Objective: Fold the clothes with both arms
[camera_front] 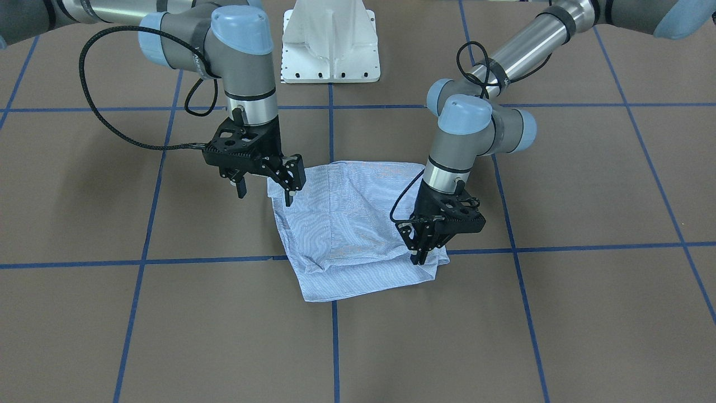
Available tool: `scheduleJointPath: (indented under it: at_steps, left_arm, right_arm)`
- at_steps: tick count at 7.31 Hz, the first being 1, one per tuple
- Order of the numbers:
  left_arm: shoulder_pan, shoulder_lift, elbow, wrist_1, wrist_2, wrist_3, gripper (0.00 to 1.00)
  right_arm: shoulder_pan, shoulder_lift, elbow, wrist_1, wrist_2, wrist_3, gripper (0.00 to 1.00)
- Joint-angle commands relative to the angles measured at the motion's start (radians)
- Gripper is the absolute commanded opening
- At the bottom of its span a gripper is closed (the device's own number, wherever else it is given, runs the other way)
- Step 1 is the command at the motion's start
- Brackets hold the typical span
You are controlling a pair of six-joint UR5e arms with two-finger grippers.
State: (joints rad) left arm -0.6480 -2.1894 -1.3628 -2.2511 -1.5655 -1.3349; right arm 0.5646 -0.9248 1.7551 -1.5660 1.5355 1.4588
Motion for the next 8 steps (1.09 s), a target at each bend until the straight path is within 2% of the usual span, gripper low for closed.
scheduleJointPath:
  at_steps: [1,3,4,5,6,7,8]
  left_arm:
    - [-0.039,0.002,0.007,0.007,0.001,0.057,0.00]
    - [-0.074,-0.006,0.088,0.001,0.002,0.057,0.00]
    - [-0.075,-0.012,0.091,0.002,0.002,0.056,0.00]
    - [-0.075,-0.013,0.090,0.001,0.002,0.072,0.92]
    - [-0.079,-0.016,0.079,-0.008,-0.005,0.141,1.00]
    - [-0.094,-0.013,0.035,-0.004,-0.045,0.199,1.00]
    - [-0.120,0.003,-0.023,0.005,-0.151,0.265,1.00]
  right_arm:
    - [0.000,0.001,0.000,0.001,0.000,0.000,1.00]
    - [-0.002,0.001,-0.003,0.001,0.000,0.002,1.00]
    - [-0.002,0.001,-0.003,0.003,-0.002,0.002,1.00]
    - [-0.002,0.003,-0.003,0.001,-0.002,0.002,1.00]
    - [-0.002,0.003,-0.003,0.001,0.000,0.000,1.00]
    - [0.003,0.004,-0.002,0.001,0.002,-0.002,1.00]
    - [0.017,0.004,-0.002,-0.003,0.030,-0.003,1.00]
